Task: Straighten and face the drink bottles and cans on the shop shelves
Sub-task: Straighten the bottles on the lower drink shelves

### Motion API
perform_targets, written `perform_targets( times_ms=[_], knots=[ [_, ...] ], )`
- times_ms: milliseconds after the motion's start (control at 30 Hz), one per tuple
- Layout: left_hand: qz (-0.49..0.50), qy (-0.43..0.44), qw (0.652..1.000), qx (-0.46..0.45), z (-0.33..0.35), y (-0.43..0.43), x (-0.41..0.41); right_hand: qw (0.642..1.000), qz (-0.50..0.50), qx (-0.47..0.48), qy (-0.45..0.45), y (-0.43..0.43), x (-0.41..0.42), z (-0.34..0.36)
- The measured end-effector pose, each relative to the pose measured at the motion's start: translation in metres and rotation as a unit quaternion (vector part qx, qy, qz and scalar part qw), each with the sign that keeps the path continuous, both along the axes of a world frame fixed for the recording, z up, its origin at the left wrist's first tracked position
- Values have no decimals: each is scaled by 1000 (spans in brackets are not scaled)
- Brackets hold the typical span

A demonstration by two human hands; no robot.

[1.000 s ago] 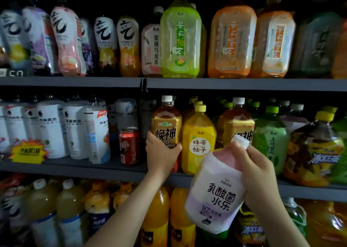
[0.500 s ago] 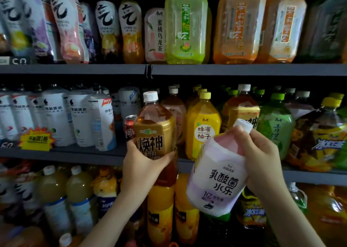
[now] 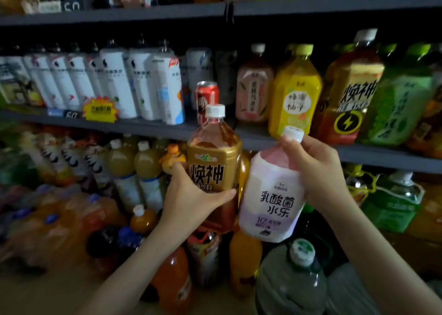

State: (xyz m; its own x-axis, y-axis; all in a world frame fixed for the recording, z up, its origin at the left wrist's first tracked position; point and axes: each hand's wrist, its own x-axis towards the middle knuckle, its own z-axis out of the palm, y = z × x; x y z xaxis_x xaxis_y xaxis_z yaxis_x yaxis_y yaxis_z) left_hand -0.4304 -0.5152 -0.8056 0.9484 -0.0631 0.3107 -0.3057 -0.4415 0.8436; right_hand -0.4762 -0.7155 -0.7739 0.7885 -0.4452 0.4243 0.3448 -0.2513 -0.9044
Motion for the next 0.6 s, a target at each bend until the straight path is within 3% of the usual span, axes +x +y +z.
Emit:
perform_targets(
  times_ms=[133,367,600],
  knots=[
    [7,32,998,44,-33,27,-29,997,43,-44,43,26,-10,-35],
    [77,128,988,40,-124,81,-67,975,139,-103,143,77,-21,-110],
    [150,219,964,-11,-248,111,-103,914,244,-222,238,108,-32,-235]
  ],
)
